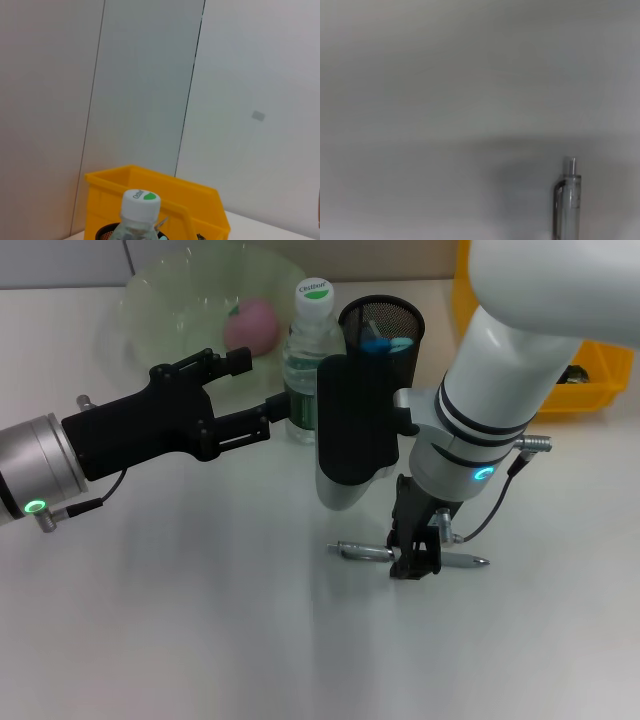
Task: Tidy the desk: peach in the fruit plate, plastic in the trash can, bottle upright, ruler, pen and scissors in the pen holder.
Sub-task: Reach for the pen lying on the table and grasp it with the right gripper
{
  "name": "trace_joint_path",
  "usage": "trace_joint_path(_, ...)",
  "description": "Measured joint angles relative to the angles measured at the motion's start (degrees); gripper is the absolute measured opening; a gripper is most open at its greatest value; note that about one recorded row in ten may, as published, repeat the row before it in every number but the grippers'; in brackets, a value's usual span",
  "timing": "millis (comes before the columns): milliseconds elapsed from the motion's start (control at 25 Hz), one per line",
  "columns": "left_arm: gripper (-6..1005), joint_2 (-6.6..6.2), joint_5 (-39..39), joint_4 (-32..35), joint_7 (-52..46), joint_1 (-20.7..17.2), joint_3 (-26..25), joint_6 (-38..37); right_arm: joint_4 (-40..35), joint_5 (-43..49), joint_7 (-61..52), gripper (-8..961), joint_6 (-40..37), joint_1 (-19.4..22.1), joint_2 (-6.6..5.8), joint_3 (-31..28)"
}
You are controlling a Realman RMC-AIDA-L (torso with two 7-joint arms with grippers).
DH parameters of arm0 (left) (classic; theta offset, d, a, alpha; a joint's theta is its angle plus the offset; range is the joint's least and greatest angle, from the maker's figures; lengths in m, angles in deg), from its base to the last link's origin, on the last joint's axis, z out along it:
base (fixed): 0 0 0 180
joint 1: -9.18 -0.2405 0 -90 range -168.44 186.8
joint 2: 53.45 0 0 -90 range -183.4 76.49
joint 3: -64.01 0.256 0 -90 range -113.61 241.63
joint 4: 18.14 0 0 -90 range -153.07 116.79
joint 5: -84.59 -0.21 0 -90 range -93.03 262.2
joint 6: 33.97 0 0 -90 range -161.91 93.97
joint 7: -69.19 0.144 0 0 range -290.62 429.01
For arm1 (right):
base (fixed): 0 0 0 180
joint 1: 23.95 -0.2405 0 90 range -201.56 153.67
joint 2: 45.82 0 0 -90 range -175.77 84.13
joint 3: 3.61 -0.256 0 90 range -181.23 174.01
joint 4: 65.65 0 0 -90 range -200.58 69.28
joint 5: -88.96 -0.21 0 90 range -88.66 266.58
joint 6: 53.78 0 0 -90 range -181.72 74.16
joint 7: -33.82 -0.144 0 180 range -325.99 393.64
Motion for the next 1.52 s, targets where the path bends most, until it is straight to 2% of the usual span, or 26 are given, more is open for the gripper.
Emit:
trace_joint_path(280, 815, 0.0, 0.0, 0.0, 0.0, -0.1, 0.0, 0.0, 0.0, 0.0, 0.0, 306, 0.1, 0.0, 0.03, 0.1)
trace_joint_path(520, 814, 0.0, 0.0, 0.0, 0.0, 0.0, 0.0, 0.0, 0.0, 0.0, 0.0, 233, 0.1, 0.0, 0.03, 0.2)
trace_joint_path(920, 814, 0.01, 0.0, 0.0, 0.1, -0.2, 0.0, 0.0, 0.0, 0.1, 0.0, 167, -0.1, 0.0, 0.03, 0.5)
trace_joint_path(1520, 815, 0.09, 0.1, 0.0, 0.0, -0.4, 0.0, -0.1, -1.8, 0.3, -0.3, 139, 0.2, 1.0, 0.03, 1.7)
